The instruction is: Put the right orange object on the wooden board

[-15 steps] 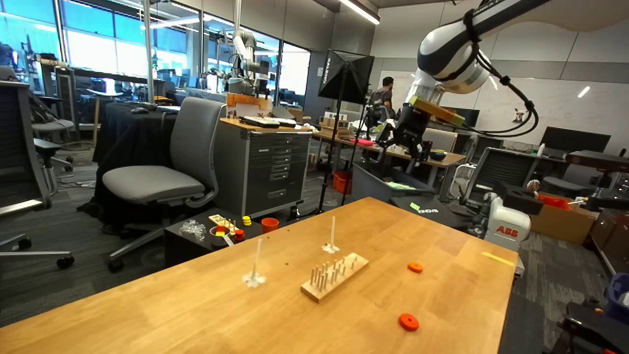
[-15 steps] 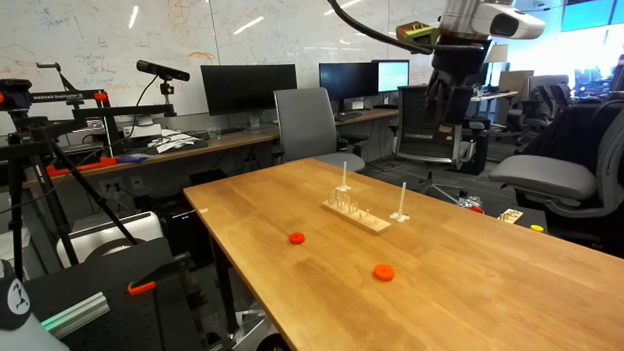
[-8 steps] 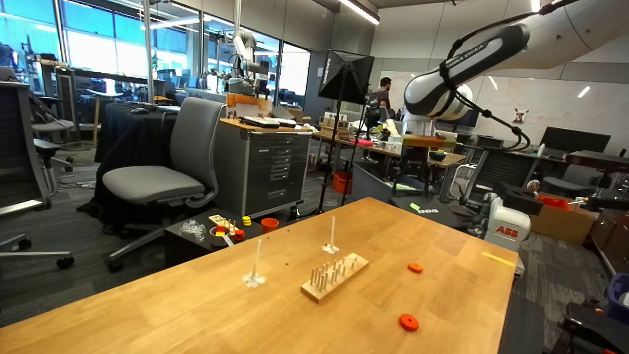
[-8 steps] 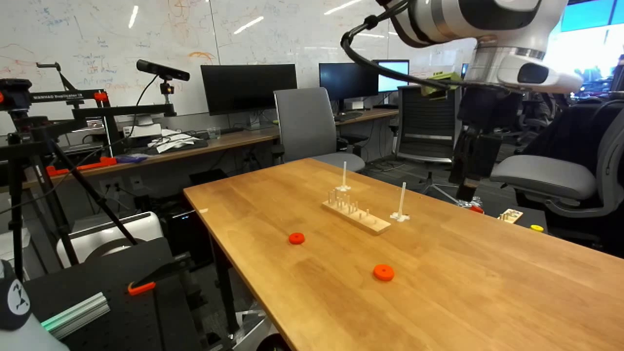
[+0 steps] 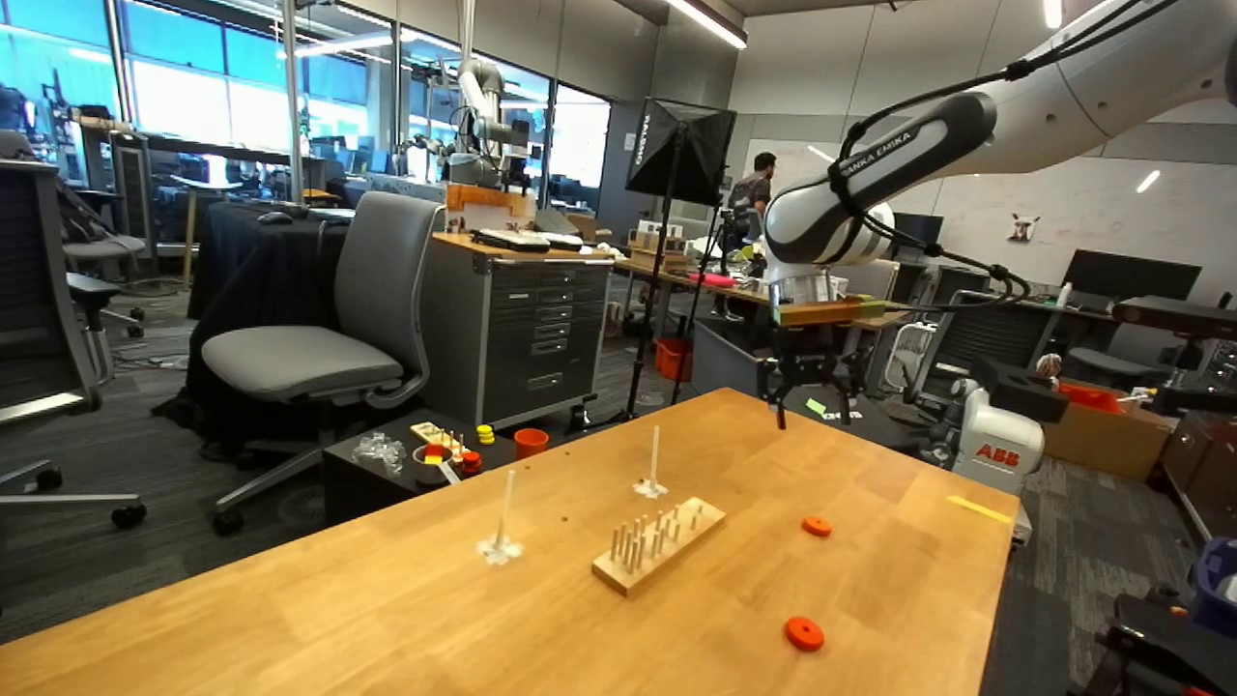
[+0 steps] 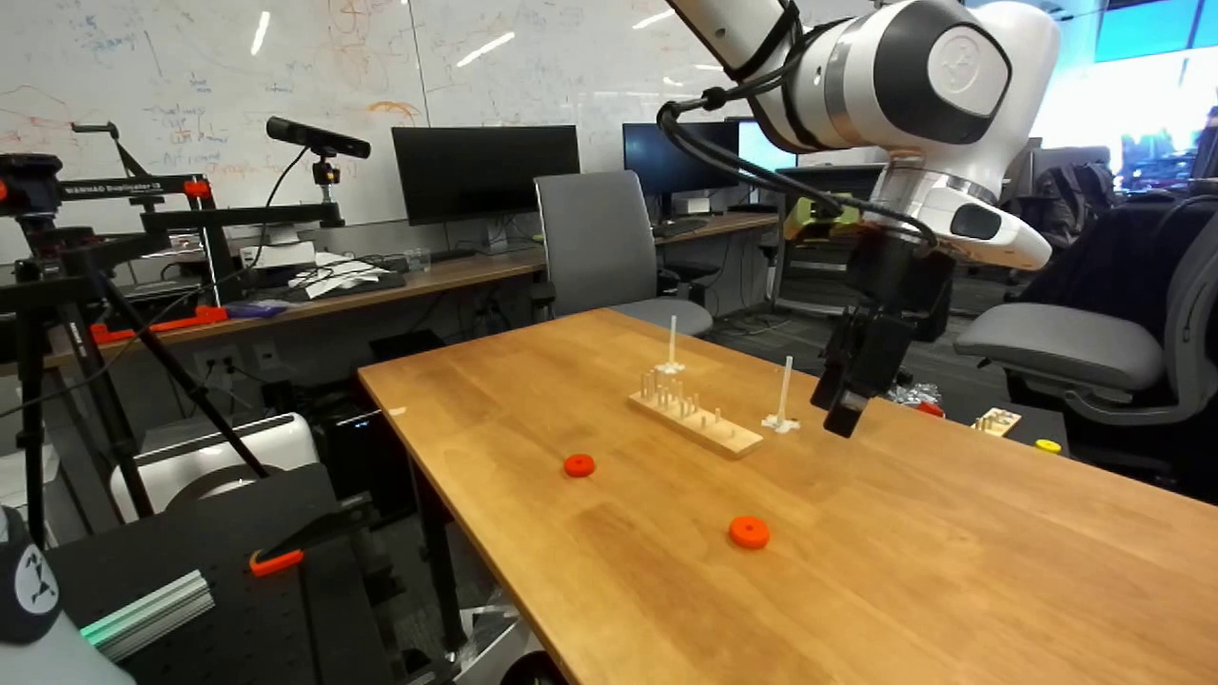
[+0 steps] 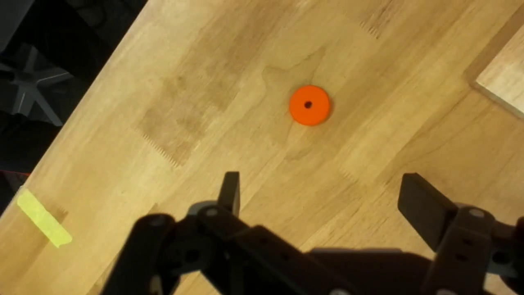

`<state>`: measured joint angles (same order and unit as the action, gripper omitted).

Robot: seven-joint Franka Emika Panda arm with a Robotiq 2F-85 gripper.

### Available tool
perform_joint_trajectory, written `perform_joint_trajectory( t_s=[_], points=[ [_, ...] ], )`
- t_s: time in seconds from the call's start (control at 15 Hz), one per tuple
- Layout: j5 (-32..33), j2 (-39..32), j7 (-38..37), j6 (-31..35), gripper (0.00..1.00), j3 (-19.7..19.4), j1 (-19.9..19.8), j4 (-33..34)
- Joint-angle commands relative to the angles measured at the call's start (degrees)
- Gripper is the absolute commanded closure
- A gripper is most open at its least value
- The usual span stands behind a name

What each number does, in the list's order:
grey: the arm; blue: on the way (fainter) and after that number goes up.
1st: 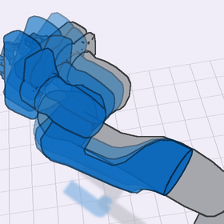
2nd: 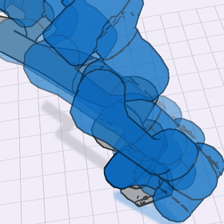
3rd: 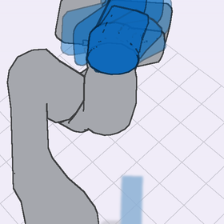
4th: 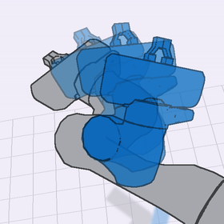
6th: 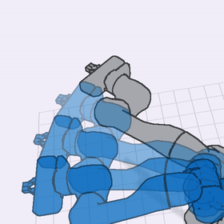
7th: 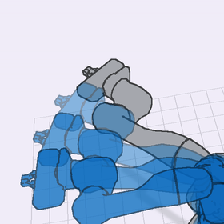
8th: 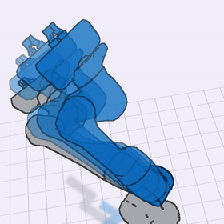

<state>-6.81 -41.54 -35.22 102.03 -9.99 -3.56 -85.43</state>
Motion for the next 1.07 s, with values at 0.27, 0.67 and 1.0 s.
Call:
perform_joint_trajectory(
  t_s=[0.27,0.67,1.0],
  points=[
    [8.4,-0.3,-0.3,-0.1,0.00,-1.1,1.9,-0.5],
    [21.1,2.8,4.8,3.5,0.00,-2.5,5.3,-9.3],
    [13.0,0.1,1.7,5.0,0.00,-1.1,3.4,-6.6]
  ],
)
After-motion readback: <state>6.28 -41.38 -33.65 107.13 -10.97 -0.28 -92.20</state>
